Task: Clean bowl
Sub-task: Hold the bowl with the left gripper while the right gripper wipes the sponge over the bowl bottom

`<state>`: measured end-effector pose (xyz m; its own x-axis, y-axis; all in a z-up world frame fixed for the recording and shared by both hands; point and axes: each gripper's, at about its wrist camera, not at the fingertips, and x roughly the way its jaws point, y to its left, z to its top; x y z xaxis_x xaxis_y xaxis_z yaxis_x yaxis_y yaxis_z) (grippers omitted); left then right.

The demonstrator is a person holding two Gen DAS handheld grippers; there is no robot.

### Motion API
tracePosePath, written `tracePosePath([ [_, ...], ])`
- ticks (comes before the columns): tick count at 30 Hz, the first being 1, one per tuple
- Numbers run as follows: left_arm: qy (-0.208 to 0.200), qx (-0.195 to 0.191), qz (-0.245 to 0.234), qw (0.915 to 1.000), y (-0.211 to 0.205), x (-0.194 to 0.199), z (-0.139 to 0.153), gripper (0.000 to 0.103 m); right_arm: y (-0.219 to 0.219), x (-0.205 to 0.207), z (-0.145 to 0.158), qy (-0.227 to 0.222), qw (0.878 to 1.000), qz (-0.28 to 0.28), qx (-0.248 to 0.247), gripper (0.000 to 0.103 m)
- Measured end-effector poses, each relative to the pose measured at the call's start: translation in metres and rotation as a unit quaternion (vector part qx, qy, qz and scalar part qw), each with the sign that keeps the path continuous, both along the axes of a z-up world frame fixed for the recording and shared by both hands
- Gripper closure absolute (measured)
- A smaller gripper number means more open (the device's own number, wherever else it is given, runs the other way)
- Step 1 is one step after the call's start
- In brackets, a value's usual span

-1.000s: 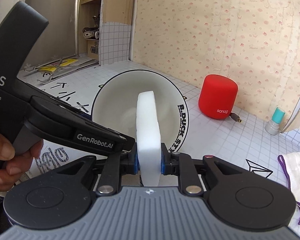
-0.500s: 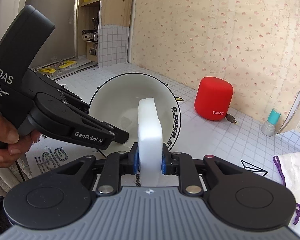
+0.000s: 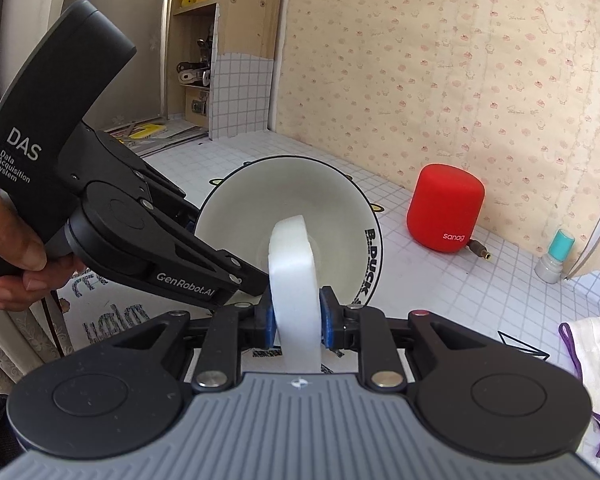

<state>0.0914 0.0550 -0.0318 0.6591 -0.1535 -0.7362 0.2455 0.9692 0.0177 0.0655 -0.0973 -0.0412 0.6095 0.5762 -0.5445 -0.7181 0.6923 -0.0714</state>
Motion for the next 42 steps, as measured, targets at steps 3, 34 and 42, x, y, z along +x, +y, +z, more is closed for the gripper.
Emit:
tracePosePath([
  [3,-0.001,-0.001,0.001,1.0,0.0,0.0,-0.001,0.07,0.0,0.002,-0.001,0.01,1.0,0.006,0.001,0.08],
  [34,0.001,0.003,-0.001,1.0,-0.001,0.0,0.001,0.067,0.001,0.01,0.0,-0.003,1.0,-0.025,-0.003,0.081],
  [42,-0.008,-0.009,0.032,0.9994,-0.005,-0.003,-0.001,0.06,0.0,0.011,-0.008,0.006,1.0,-0.022,0.0,0.081],
])
